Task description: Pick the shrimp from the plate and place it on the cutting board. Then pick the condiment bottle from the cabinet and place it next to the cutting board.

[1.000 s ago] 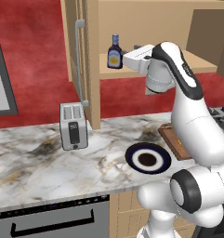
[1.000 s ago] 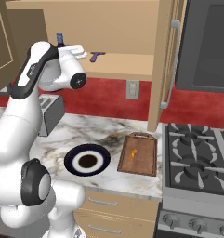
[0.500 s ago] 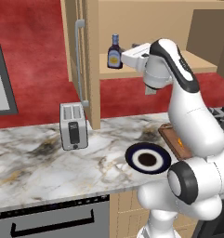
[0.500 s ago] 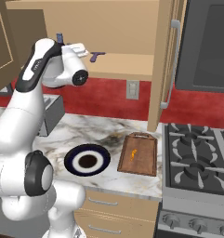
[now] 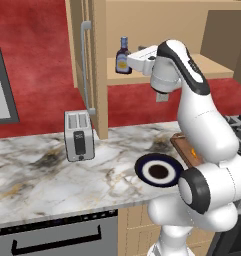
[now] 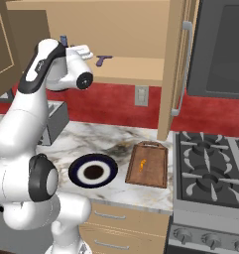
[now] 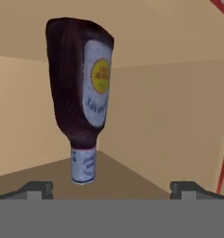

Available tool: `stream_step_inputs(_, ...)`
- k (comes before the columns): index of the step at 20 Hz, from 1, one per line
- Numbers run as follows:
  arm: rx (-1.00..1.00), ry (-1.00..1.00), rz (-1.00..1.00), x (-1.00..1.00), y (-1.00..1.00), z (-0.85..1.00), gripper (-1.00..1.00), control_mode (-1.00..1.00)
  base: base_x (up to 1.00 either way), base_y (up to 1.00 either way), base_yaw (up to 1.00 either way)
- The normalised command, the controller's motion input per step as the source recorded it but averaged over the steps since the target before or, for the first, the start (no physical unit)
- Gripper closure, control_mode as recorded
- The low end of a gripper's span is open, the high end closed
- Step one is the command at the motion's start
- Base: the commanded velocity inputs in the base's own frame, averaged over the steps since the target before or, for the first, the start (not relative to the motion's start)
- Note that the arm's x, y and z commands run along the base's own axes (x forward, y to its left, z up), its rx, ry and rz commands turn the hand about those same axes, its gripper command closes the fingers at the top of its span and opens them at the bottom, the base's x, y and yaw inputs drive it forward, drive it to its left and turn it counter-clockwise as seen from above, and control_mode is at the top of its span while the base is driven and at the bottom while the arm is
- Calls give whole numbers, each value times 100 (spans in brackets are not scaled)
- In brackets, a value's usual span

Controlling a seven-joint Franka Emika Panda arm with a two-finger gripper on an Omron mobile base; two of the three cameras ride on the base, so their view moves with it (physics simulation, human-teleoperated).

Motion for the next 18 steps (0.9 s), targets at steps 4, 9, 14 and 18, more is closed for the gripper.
stream_step_inputs(4, 0, 0, 0, 9, 10, 0, -100, -100, 0, 0, 0)
stream_step_inputs(9, 0, 0, 0, 14, 2, 0, -100, -100, 0, 0, 0)
stream_step_inputs(14, 0, 0, 0, 16, 0, 0, -100, -100, 0, 0, 0)
stream_step_inputs(18, 0, 0, 0, 15, 0, 0, -100, -100, 0, 0, 0)
